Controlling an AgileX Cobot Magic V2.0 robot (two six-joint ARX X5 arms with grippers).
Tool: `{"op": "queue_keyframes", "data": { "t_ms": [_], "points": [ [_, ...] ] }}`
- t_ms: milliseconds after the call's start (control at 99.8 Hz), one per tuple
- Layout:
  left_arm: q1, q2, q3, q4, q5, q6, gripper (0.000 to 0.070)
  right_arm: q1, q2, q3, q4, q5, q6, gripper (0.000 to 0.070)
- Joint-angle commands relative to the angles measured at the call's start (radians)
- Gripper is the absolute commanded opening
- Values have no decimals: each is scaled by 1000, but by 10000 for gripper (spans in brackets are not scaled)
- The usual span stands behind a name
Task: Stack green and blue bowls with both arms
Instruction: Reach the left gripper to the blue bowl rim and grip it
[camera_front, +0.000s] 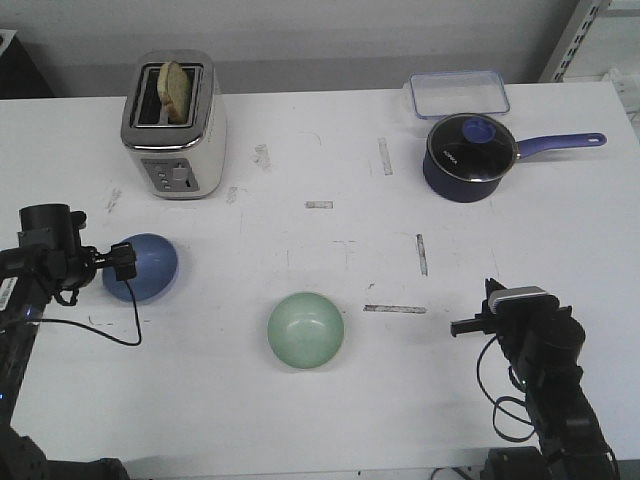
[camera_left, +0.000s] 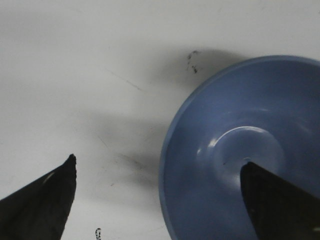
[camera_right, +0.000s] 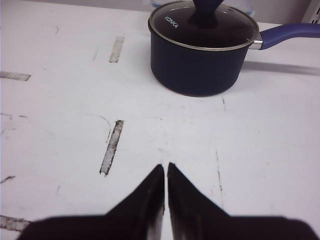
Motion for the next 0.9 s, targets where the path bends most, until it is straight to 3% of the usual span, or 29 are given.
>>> {"op": "queue_keyframes", "data": {
  "t_ms": [0, 140, 361, 541, 891],
  "points": [
    [3, 44, 18, -3, 3, -10, 609, 1, 5, 7, 13, 0, 0, 0],
    [3, 85, 18, -1, 4, -47, 575, 1, 5, 7, 13, 0, 0, 0],
    [3, 85, 18, -1, 4, -57, 197, 1, 5, 7, 13, 0, 0, 0],
    [3, 85, 18, -3, 4, -57, 0, 1, 5, 7, 13, 0, 0, 0],
    [2, 69, 78, -23, 7, -59, 0, 1, 5, 7, 13, 0, 0, 0]
  ]
}}
